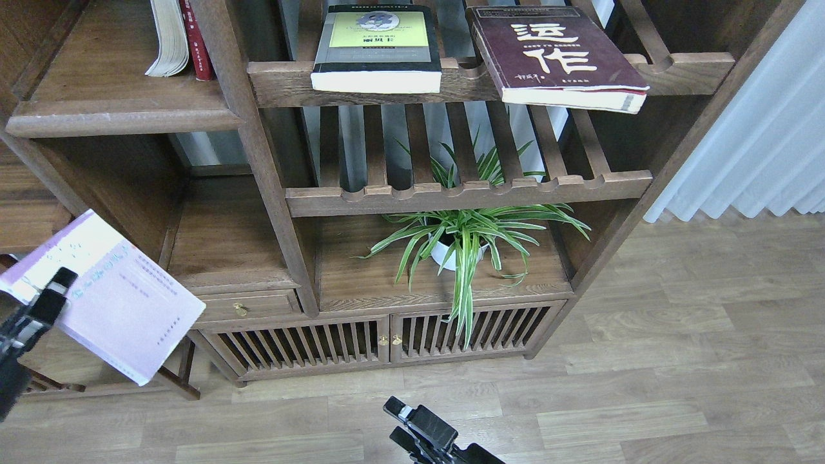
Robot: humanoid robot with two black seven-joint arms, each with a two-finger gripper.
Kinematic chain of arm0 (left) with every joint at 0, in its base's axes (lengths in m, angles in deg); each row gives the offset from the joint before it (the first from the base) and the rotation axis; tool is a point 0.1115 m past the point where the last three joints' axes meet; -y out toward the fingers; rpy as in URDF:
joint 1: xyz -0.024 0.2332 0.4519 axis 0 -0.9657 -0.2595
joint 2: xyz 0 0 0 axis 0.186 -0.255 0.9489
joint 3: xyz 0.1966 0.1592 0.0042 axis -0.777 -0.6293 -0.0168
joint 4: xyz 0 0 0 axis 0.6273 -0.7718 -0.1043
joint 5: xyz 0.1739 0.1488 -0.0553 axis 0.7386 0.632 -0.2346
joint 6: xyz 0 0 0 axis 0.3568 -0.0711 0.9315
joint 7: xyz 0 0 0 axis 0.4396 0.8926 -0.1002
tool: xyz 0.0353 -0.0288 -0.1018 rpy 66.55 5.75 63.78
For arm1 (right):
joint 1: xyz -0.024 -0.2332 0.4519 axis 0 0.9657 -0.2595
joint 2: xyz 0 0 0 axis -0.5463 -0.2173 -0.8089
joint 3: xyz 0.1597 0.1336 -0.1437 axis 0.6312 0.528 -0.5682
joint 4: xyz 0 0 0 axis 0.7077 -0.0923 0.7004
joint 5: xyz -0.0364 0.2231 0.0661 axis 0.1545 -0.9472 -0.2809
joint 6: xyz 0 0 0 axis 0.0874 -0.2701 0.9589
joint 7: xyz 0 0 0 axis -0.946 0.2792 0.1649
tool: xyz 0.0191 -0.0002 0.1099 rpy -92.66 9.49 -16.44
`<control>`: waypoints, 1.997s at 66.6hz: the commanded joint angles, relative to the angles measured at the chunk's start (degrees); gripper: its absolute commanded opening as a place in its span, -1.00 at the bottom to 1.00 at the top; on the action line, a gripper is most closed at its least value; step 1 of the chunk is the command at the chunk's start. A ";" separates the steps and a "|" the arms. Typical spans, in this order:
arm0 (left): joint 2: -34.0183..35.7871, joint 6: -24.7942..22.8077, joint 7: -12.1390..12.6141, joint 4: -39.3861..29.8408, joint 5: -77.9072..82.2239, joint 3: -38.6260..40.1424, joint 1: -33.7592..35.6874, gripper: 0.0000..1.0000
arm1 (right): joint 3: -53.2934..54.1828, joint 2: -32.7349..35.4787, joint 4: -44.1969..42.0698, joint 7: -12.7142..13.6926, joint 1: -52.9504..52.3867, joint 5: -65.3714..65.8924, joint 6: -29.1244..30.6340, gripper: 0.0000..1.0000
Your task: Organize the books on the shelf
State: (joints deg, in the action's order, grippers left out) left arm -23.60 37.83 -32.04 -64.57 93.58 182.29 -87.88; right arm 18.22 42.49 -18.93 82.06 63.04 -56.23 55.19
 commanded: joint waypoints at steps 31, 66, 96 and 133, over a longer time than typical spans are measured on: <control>8.45 0.00 4.09 0.08 -8.24 2.64 19.49 -0.97 | 0.00 -0.69 -1.01 0.00 -1.50 -0.09 0.00 0.99; 12.14 0.00 11.64 0.17 3.26 1.85 36.10 -0.97 | 0.00 -0.87 -1.28 0.00 -2.29 -0.18 0.00 0.99; 17.86 0.00 14.02 1.40 17.24 0.89 47.61 -0.97 | 0.00 -1.39 -1.28 -0.09 -2.82 -0.44 0.00 0.99; 16.71 0.00 13.75 9.49 32.54 -10.89 65.11 -0.96 | 5.62 -1.39 -0.66 -0.18 -5.72 -2.73 0.00 0.99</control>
State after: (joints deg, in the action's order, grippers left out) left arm -5.92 37.82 -17.97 -56.28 123.42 173.56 -25.23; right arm 23.60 41.09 -20.06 81.86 57.52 -58.18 55.19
